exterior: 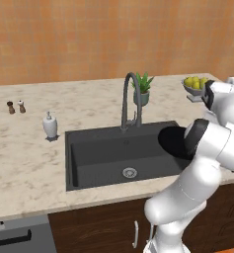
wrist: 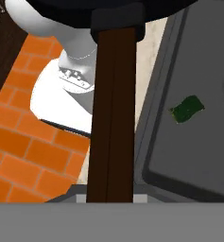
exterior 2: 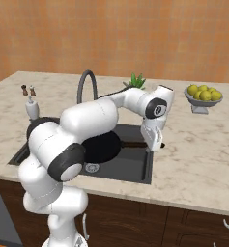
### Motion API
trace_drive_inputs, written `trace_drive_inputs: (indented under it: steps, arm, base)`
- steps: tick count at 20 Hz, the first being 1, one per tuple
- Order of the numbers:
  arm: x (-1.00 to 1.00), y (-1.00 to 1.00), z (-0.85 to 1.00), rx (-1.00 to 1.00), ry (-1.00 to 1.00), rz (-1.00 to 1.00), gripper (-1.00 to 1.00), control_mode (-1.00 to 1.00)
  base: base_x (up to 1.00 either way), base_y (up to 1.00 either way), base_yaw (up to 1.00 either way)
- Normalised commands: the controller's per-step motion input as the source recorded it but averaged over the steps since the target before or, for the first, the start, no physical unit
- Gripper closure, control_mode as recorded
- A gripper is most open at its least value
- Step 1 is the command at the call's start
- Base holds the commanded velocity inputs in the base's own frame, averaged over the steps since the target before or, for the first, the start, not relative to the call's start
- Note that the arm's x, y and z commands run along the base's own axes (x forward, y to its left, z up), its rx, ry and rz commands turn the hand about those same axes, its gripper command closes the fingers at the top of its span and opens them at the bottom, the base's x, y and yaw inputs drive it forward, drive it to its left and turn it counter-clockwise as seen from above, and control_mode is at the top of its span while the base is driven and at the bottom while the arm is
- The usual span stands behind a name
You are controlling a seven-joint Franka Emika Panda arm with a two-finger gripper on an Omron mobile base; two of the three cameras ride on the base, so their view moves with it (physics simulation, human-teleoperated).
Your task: Pick the pan and sponge and place them into the sink. Then turn on the water.
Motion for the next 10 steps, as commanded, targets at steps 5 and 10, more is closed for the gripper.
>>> trace_drive_inputs:
  steps: [5,10]
  arm:
    - [0.0,-0.05,0.0,-0.06,0.07,-0.08,1.0,-1.0]
    - [0.0,0.0,-0.02,-0.05,-0.04,-0.04,1.0,-1.0]
  base:
    - [0.0,0.0,0.0]
    - [0.0,0.0,0.0]
